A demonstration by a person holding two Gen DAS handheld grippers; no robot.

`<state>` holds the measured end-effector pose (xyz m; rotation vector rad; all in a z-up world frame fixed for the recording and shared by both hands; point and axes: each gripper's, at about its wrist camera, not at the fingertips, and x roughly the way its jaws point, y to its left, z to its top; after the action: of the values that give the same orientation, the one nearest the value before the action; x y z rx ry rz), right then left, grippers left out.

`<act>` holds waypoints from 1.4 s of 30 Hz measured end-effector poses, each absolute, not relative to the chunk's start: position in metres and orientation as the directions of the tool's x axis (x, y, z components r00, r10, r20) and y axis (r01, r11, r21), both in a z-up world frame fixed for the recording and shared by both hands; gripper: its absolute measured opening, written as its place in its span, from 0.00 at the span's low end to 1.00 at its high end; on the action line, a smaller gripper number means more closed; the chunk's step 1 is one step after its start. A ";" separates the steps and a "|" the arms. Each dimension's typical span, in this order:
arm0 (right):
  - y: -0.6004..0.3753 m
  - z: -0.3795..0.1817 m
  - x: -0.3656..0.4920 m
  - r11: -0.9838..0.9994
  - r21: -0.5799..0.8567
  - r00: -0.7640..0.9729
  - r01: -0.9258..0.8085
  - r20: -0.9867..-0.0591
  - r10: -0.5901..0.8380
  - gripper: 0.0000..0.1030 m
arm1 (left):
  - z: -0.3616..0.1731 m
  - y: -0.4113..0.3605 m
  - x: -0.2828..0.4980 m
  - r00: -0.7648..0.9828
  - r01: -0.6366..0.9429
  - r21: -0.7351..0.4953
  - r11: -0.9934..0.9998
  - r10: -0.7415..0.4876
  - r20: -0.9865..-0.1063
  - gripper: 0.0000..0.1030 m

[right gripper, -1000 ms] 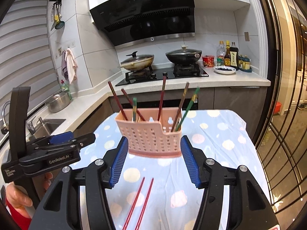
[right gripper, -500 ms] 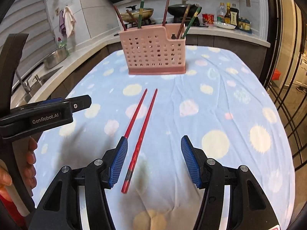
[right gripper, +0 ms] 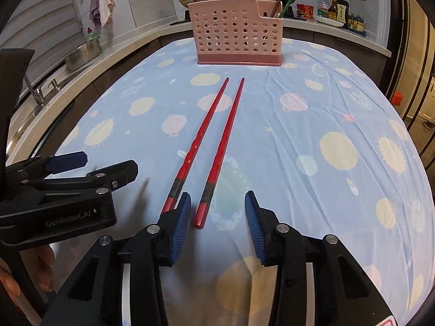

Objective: Organize utensils
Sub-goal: 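Move both open grippers down toward the two red chopsticks, then grasp a red chopstick with the right gripper while the left gripper grasps the other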

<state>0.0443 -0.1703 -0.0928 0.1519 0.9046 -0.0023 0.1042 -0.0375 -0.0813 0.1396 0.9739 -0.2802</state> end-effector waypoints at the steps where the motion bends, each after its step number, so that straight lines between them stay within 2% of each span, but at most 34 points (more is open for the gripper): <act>1: -0.169 -0.094 0.044 0.989 0.131 0.617 0.066 -0.784 0.062 0.34 | -0.081 -0.037 0.103 0.529 0.297 -0.008 0.955 -0.171 -0.831 0.83; 11: -0.175 -0.101 0.045 0.989 0.129 0.609 0.068 -0.791 0.061 0.08 | -0.086 -0.043 0.102 0.504 0.308 -0.020 0.951 -0.181 -0.845 0.83; 22: -0.213 -0.102 0.031 0.975 0.160 0.607 0.151 -0.794 0.036 0.07 | -0.090 -0.080 0.090 0.472 0.404 -0.042 0.914 -0.247 -0.846 0.82; 25: -0.217 -0.102 0.027 0.974 0.166 0.605 0.156 -0.795 0.039 0.07 | -0.096 -0.089 0.089 0.449 0.427 -0.052 0.903 -0.261 -0.855 0.68; 29: -0.218 -0.102 0.025 0.973 0.172 0.604 0.151 -0.795 0.047 0.07 | -0.097 -0.094 0.088 0.479 0.428 -0.013 0.904 -0.239 -0.844 0.58; 36: -0.219 -0.103 0.023 0.972 0.185 0.606 0.144 -0.793 0.061 0.07 | -0.095 -0.093 0.086 0.477 0.441 -0.023 0.897 -0.256 -0.841 0.21; 39: -0.219 -0.102 0.020 0.972 0.190 0.608 0.140 -0.791 0.067 0.07 | -0.094 -0.090 0.086 0.464 0.446 -0.041 0.894 -0.270 -0.844 0.09; 42: -0.218 -0.100 0.018 0.972 0.193 0.613 0.136 -0.787 0.070 0.07 | -0.093 -0.085 0.087 0.438 0.443 -0.085 0.893 -0.298 -0.848 0.07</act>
<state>0.0177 -0.2181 -0.0996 0.2444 0.9127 -0.0385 0.0869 -0.0847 -0.0926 0.1582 1.0183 -0.4626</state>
